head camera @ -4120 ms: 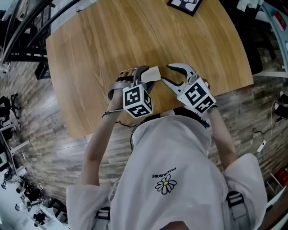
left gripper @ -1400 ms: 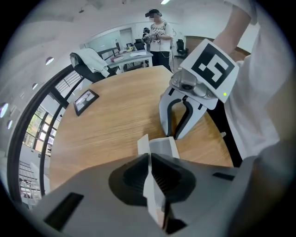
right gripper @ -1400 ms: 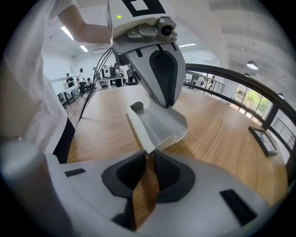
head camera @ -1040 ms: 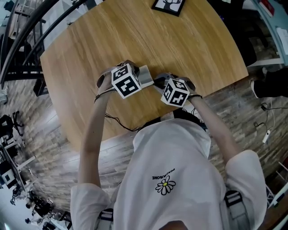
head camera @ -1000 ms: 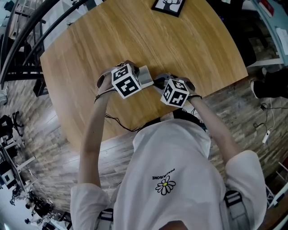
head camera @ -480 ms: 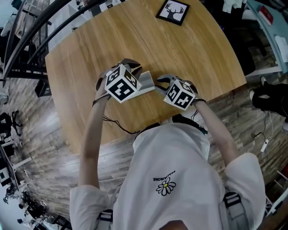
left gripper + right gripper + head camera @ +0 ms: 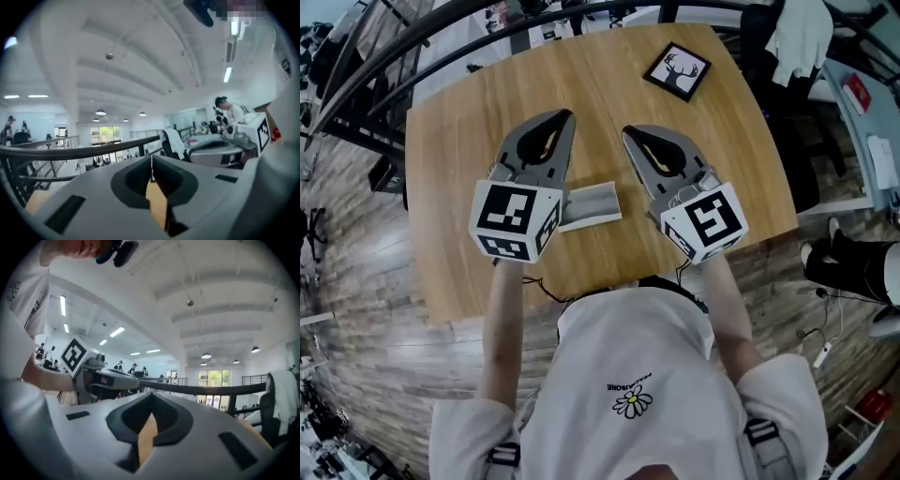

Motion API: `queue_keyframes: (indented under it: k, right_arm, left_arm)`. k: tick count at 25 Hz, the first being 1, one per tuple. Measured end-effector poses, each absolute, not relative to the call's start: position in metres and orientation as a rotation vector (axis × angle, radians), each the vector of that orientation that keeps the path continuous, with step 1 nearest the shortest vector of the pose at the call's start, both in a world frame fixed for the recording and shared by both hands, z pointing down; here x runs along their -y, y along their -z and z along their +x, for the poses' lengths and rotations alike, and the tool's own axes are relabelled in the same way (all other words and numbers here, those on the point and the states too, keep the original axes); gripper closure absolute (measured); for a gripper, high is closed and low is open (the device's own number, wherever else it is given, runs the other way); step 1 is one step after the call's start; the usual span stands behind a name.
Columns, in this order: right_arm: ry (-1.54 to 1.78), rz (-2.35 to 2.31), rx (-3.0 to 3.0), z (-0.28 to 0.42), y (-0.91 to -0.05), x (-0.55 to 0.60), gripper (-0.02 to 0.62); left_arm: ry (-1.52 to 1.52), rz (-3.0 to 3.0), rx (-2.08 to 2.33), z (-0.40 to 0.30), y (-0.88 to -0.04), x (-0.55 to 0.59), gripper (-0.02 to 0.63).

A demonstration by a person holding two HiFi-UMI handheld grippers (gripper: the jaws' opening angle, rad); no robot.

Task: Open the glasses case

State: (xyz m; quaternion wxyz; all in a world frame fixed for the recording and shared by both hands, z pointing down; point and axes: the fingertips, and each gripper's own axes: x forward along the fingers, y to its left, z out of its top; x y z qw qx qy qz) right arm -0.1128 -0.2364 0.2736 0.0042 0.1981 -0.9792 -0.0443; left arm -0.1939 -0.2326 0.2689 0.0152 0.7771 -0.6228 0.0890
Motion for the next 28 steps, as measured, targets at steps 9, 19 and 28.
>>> queue_keyframes:
  k: [9, 19, 28]
  right_arm:
    - [0.248, 0.844, 3.136, -0.109, -0.229, 0.213, 0.589]
    - [0.137, 0.858, 3.124, -0.107, -0.245, 0.210, 0.589]
    - [0.176, 0.842, 3.105, -0.105, -0.246, 0.210, 0.590]
  left_arm:
    - [0.246, 1.987, 2.438, -0.226, -0.247, 0.163, 0.589]
    - [0.197, 1.905, 2.533, -0.237, -0.255, 0.149, 0.589]
    - [0.183, 1.866, 2.568, -0.242, -0.252, 0.143, 0.589]
